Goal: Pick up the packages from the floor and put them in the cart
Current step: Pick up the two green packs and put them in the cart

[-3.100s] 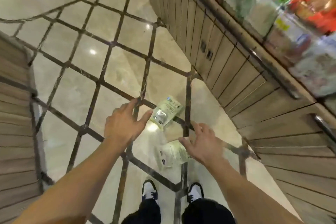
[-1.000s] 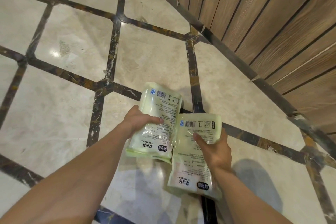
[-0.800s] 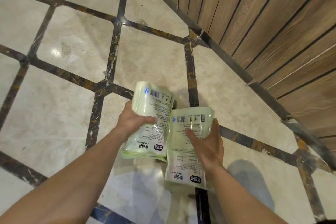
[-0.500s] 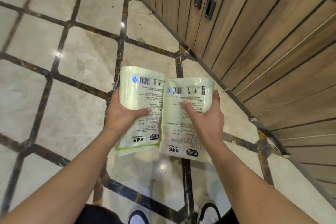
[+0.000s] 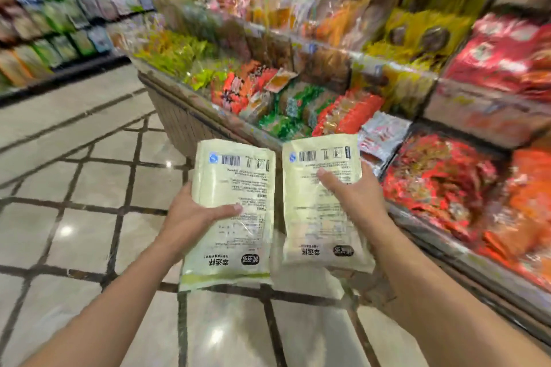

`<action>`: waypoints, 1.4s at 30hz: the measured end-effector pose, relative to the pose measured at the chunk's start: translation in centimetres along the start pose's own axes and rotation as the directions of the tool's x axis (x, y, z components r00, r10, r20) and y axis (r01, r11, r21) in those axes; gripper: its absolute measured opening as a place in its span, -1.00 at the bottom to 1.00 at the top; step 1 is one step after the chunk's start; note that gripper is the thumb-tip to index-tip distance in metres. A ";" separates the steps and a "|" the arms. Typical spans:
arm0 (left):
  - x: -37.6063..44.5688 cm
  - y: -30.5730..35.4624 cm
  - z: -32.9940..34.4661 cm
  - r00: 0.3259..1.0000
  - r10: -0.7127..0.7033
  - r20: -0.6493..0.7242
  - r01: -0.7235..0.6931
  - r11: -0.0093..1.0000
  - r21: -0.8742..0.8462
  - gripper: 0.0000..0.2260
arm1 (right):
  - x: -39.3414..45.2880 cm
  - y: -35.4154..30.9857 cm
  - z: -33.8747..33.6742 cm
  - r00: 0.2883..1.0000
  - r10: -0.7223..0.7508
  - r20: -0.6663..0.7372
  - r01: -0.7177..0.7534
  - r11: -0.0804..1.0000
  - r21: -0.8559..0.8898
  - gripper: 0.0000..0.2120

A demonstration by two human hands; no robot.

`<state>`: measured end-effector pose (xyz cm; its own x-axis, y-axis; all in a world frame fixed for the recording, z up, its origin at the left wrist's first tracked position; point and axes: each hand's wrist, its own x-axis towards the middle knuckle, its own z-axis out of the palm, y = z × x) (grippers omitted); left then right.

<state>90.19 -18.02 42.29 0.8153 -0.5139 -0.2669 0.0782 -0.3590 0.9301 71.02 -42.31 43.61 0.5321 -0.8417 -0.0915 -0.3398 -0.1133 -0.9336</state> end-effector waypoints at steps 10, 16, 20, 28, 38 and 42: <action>-10.1 23.3 8.2 0.842 0.397 0.366 -0.390 0.916 -0.095 -0.43 | -14.7 -12.6 -21.5 0.883 -0.037 -0.468 0.114 0.984 0.136 -0.71; -20.2 29.1 17.4 0.632 0.515 0.579 -0.527 0.833 -0.166 -0.44 | -27.2 -12.7 -31.6 0.686 0.054 -0.726 0.032 0.994 0.104 -0.61; -28.9 30.8 25.3 0.441 0.534 0.721 -0.589 0.779 -0.217 -0.48 | -36.8 -9.9 -39.0 0.534 0.099 -0.839 -0.025 0.995 0.102 -0.46; -50.1 27.6 41.2 0.159 0.448 0.880 -0.609 0.746 -0.270 -0.19 | -58.9 -1.3 -51.5 0.247 0.184 -0.951 -0.046 0.983 0.178 -0.46; -81.6 21.9 54.3 -0.147 0.357 0.922 -0.562 0.737 -0.375 0.00 | -86.1 5.4 -63.4 -0.073 0.245 -0.967 -0.082 0.965 0.251 -0.67; -91.3 20.6 58.5 -0.270 0.333 0.904 -0.557 0.712 -0.428 -0.11 | -93.5 7.8 -67.6 -0.212 0.252 -0.944 -0.104 0.955 0.278 -0.52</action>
<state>-16.23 -24.12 71.08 -0.7122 -0.6850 0.1533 -0.1524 0.3640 0.9188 -33.80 -0.22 68.30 -0.9307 -0.3483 0.1113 -0.1644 0.1265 -0.9783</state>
